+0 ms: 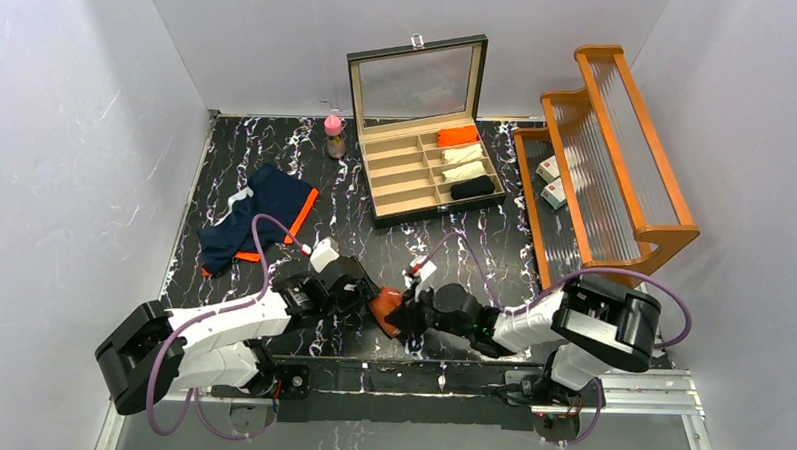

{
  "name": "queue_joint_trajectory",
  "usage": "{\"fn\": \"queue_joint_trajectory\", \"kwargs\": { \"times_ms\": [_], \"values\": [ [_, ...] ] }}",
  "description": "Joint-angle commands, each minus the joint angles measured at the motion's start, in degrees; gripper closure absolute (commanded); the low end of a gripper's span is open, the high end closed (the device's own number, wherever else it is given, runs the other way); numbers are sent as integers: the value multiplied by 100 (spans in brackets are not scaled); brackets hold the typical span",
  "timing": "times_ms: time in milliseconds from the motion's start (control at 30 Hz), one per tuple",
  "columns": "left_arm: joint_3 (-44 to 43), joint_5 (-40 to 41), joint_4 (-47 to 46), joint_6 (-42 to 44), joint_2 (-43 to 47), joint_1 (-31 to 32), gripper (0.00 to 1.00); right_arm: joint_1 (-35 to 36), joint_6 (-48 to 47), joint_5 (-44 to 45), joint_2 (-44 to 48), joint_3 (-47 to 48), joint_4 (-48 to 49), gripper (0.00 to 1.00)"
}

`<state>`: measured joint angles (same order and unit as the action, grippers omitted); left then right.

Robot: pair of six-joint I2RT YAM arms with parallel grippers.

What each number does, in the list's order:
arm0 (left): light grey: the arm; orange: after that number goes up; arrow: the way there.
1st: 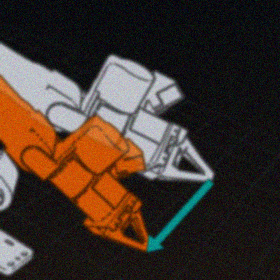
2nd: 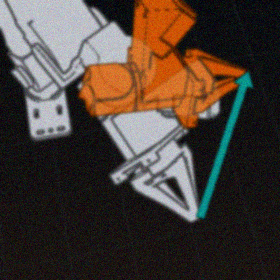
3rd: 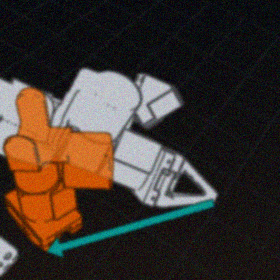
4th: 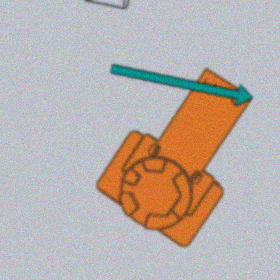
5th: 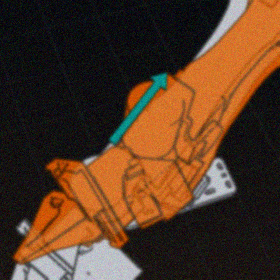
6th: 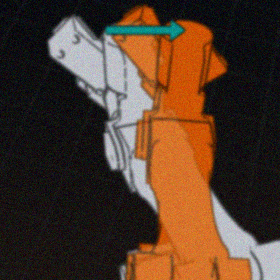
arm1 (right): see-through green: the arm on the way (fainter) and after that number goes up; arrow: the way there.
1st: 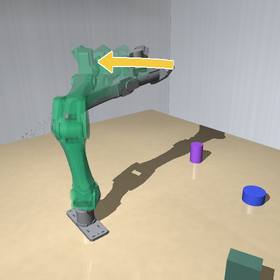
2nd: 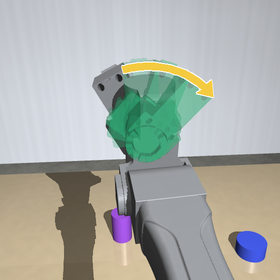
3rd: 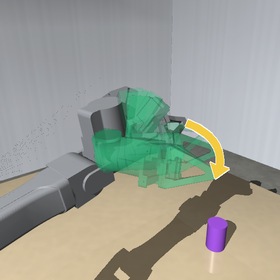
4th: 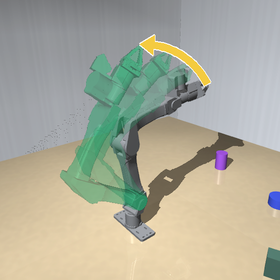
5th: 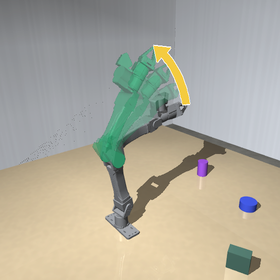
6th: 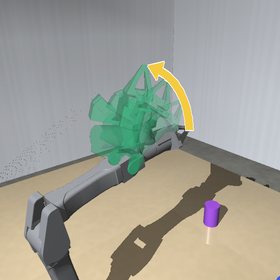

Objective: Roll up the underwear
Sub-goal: Roll the underwear to the center of the board.

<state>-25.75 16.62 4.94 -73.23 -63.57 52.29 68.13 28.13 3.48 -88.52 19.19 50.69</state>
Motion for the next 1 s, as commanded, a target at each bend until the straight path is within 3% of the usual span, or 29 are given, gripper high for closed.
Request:
{"fn": "queue_joint_trajectory", "kwargs": {
  "times_ms": [0, 133, 500, 733, 867, 967],
  "values": [
    [149, 100, -291, 240, 244, 9, 34, -684, 1687, -1269, -632, -796, 1292, 88],
    [277, -209, -789, 359, 146, 10, 31, -1232, 2481, -1659, -1283, -1242, 2512, 87],
    [502, -736, -1825, 364, -460, 47, 35, -1649, 3158, -1958, -2206, -1373, 3372, 82],
    [362, -695, -1914, 396, -1093, 123, 49, -1713, 3106, -2012, -2133, -1391, 3370, 77],
    [91, -583, -1462, 740, -1225, 141, 74, -1883, 2792, -2170, -1798, -1350, 2952, 67],
    [76, -470, -1315, 796, -1175, 142, 80, -1931, 2258, -2449, -1297, -1097, 2161, 59]
  ]
}}
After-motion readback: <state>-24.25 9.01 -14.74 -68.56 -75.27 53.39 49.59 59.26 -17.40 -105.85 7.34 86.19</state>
